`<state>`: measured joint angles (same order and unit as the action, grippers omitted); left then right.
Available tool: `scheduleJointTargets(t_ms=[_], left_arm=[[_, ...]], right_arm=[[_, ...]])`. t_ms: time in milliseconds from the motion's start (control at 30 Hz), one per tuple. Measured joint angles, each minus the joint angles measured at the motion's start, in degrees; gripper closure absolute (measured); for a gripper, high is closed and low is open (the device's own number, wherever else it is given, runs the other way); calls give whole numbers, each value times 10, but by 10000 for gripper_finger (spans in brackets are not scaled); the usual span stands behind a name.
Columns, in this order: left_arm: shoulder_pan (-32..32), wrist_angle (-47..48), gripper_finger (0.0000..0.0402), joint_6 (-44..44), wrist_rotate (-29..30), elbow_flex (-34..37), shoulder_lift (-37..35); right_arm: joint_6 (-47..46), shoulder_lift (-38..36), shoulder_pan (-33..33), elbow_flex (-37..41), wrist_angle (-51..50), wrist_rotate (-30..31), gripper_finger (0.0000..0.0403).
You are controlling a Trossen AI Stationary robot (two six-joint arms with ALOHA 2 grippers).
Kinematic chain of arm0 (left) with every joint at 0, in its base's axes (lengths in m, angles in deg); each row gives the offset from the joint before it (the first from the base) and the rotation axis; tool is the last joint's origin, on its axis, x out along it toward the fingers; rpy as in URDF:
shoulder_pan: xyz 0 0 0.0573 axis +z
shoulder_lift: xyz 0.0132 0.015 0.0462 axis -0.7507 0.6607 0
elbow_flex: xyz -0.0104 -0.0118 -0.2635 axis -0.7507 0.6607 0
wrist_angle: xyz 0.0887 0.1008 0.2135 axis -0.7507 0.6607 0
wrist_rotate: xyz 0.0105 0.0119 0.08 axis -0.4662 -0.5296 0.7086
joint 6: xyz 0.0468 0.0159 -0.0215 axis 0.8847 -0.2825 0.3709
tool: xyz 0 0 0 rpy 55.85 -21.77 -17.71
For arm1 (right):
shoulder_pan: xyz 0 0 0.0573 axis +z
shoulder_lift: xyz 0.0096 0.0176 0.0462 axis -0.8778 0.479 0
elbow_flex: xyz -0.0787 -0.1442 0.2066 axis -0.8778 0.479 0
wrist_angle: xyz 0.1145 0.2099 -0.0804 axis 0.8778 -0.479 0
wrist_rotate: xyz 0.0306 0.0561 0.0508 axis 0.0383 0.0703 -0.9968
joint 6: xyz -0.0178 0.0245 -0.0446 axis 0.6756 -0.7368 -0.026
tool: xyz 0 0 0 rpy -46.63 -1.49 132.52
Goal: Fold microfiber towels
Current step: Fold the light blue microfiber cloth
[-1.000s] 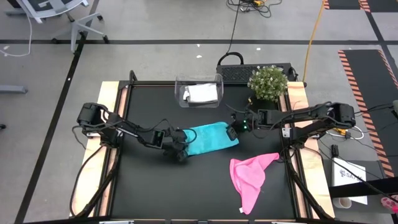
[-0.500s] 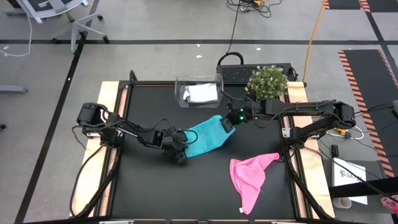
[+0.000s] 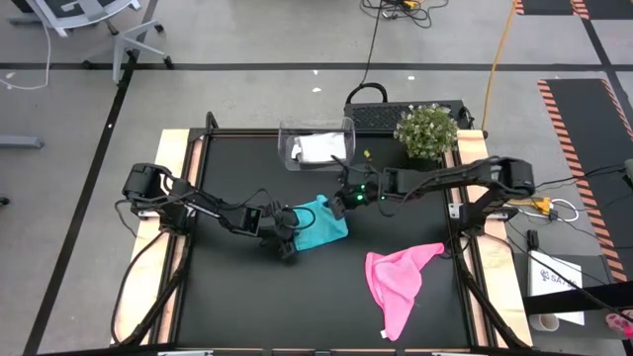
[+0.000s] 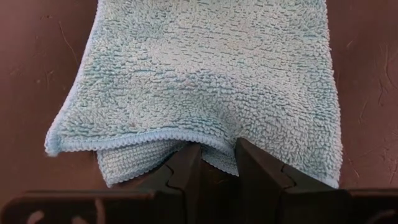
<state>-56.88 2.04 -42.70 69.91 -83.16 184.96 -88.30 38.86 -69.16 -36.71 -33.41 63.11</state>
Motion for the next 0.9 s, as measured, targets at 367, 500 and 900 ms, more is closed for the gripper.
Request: scheduleJointTargets(t_ms=[367, 500, 900], left_arm=[[0, -1, 293, 0, 3, 0, 0], [0, -1, 293, 0, 3, 0, 0], [0, 1, 293, 0, 3, 0, 0]], right_arm=[[-77, 107, 34, 0, 179, -13, 403], [-84, 138, 35, 0, 185, -13, 403], [-39, 161, 33, 0, 273, -14, 372]])
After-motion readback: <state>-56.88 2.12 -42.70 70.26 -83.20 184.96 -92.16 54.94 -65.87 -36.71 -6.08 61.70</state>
